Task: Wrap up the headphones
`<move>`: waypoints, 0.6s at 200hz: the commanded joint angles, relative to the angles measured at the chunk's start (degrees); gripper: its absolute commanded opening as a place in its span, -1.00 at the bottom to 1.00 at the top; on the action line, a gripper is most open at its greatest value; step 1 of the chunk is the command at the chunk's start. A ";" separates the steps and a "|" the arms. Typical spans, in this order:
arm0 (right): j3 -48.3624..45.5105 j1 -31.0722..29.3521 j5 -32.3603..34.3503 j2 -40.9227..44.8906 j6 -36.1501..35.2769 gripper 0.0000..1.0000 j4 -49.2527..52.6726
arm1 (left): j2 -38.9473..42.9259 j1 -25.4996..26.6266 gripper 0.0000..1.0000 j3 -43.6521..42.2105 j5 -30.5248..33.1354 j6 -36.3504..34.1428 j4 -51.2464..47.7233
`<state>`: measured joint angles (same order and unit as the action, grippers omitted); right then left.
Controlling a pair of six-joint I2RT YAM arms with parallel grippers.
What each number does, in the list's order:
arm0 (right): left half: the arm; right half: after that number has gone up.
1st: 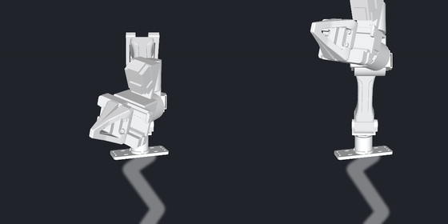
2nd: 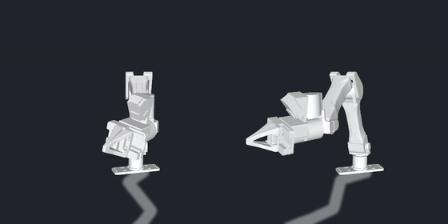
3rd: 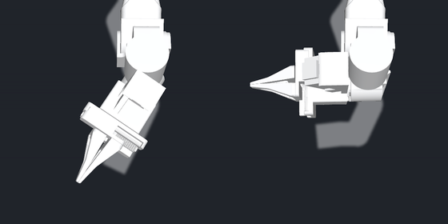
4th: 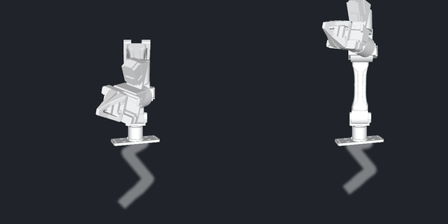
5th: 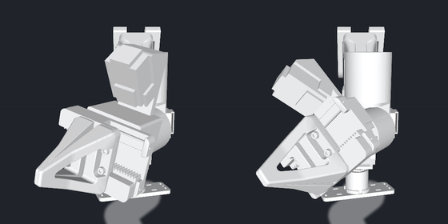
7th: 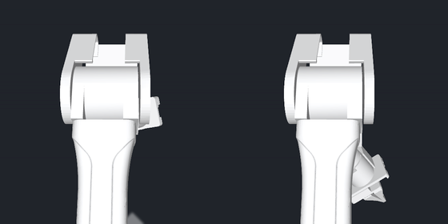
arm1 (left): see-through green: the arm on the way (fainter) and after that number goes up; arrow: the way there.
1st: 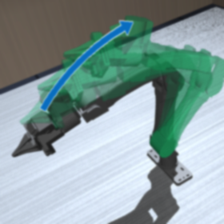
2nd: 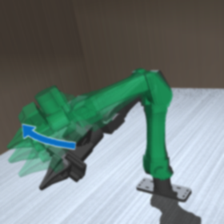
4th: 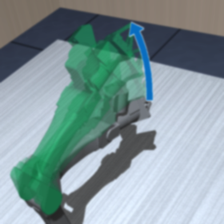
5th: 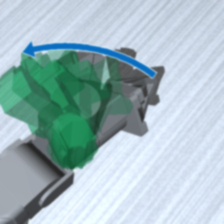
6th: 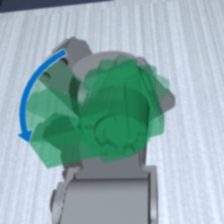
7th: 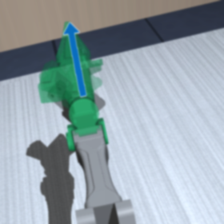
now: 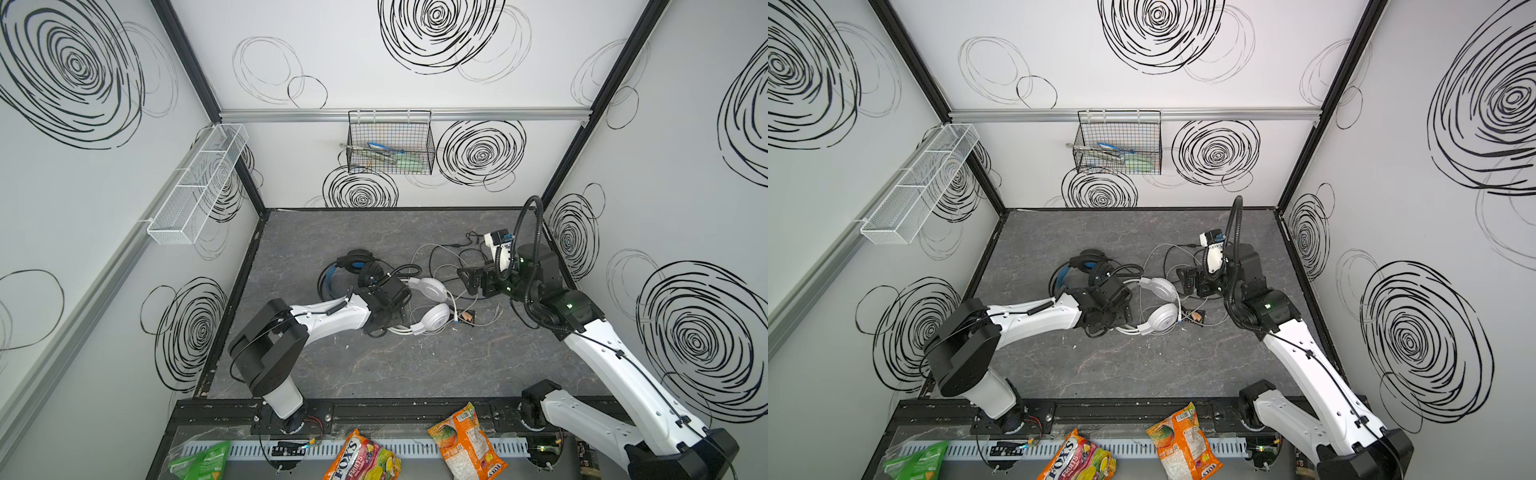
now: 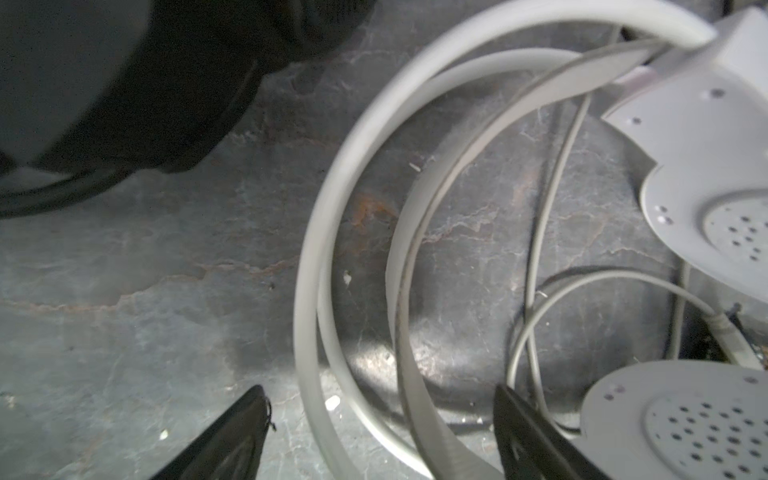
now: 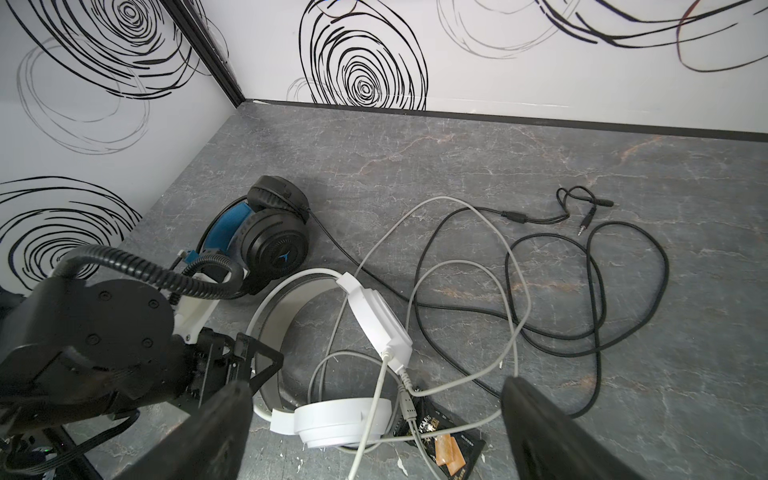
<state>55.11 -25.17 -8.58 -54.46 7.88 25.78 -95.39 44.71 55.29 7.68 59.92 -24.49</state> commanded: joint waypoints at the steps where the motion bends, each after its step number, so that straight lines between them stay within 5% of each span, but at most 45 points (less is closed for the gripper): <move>1: -0.17 0.04 0.44 0.84 -0.01 0.95 0.05 | -2.51 -0.68 0.68 1.92 1.45 2.05 0.45; 120: 0.75 -0.04 3.59 0.62 -1.37 0.95 0.92 | -10.69 -1.56 0.21 5.72 5.06 -0.33 -3.08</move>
<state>54.63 -25.17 -7.22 -54.43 7.44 25.85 -103.53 43.77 60.88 11.92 59.81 -26.39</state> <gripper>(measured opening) 0.975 0.640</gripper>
